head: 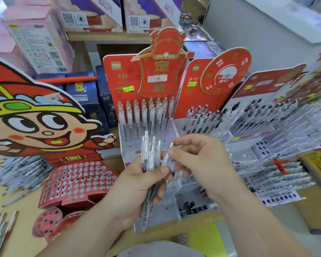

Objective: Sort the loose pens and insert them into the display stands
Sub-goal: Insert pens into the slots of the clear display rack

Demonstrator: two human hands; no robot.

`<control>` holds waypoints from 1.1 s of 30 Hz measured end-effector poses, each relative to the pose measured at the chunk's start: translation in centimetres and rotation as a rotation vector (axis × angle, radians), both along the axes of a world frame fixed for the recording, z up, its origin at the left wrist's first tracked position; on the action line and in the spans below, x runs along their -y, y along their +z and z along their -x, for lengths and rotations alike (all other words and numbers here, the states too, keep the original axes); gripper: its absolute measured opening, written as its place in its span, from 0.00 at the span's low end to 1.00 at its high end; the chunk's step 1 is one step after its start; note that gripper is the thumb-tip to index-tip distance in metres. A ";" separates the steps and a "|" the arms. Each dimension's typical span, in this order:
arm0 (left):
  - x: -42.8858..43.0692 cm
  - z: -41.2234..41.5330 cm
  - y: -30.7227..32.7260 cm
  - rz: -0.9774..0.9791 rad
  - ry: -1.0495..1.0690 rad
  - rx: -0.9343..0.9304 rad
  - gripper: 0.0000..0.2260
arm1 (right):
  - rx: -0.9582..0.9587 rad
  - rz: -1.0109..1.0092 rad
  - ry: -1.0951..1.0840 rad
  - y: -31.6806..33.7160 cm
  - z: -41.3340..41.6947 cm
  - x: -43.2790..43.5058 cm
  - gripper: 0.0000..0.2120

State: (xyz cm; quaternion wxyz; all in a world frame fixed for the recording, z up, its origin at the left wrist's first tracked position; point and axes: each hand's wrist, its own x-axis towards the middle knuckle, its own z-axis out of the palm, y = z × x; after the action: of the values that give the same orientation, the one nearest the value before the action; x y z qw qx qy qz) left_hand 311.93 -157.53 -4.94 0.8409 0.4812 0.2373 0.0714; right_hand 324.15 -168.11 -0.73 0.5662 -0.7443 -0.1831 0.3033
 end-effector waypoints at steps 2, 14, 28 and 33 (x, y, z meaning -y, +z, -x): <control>1.0 -0.9 0.4 -0.025 0.024 -0.015 0.11 | -0.006 -0.005 0.036 0.0 -1.2 0.6 0.07; 7.6 -4.7 1.4 0.078 0.410 -0.128 0.13 | 0.016 -0.171 0.260 1.6 -8.0 5.6 0.04; 5.4 -2.4 1.0 0.157 0.497 -0.183 0.09 | 0.434 -0.335 0.061 5.6 -9.7 2.4 0.04; 3.5 -0.9 0.8 0.238 0.409 -0.122 0.13 | 0.687 -0.252 -0.039 5.8 -8.6 -0.4 0.07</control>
State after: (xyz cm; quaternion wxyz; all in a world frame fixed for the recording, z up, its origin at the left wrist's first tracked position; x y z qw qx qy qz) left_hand 312.81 -160.98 -4.16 0.8438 0.3242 0.3868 0.1825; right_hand 332.73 -167.71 5.12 0.5647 -0.7303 -0.3844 -0.0003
